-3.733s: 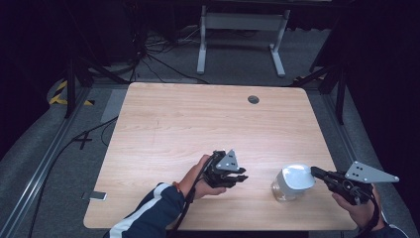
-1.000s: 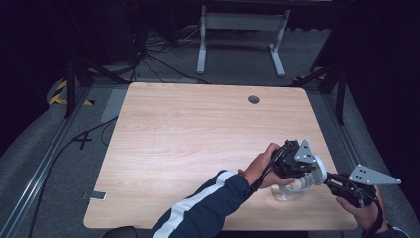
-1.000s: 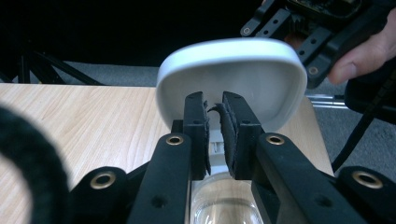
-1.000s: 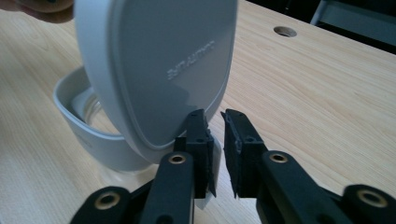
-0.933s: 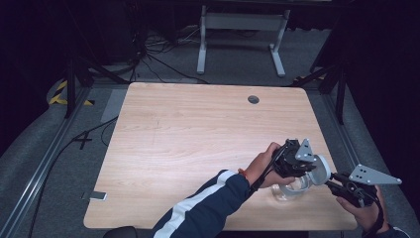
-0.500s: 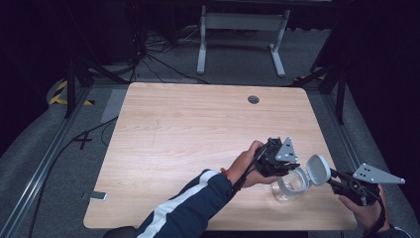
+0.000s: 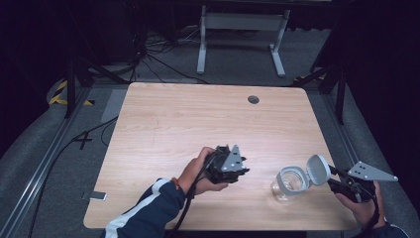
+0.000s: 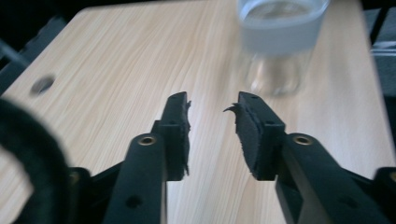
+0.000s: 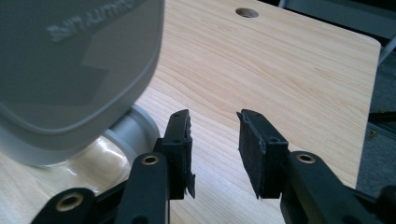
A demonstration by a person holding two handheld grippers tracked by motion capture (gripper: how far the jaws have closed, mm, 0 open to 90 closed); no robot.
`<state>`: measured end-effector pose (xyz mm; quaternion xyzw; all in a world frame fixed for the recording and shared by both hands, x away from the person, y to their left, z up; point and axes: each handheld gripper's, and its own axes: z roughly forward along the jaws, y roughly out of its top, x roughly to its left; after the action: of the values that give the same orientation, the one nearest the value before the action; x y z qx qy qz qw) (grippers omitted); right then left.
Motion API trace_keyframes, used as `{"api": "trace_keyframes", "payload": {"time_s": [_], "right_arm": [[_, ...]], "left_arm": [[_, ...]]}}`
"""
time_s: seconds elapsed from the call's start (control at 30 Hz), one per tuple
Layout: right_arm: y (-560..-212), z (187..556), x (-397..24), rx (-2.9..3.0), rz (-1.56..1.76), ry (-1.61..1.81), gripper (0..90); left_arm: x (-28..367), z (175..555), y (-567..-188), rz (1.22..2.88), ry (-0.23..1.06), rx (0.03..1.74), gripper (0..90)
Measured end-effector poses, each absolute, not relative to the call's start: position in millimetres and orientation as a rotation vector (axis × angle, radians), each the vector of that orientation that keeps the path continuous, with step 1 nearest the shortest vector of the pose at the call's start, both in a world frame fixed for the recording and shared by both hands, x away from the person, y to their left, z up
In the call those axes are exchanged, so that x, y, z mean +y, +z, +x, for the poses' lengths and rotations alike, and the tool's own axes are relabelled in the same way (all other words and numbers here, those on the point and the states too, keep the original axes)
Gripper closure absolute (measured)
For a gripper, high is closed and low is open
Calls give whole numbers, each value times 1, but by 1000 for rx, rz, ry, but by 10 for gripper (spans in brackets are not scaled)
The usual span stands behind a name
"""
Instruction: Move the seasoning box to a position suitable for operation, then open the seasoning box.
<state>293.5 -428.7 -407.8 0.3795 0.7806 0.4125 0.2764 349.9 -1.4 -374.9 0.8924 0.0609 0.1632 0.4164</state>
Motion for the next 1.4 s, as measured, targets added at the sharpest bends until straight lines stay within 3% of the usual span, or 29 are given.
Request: {"api": "trace_keyframes", "payload": {"time_s": [0.43,0.93,1.4], "right_arm": [[-412,293,-429,2107,1012,1069,607],[-425,294,-434,2144,1036,989,502],[-450,306,-451,2184,1135,948,406]], "left_arm": [[91,357,-404,2344,496,384,411],[153,357,-436,2357,526,615,291],[195,373,-456,2294,473,769,274]]}}
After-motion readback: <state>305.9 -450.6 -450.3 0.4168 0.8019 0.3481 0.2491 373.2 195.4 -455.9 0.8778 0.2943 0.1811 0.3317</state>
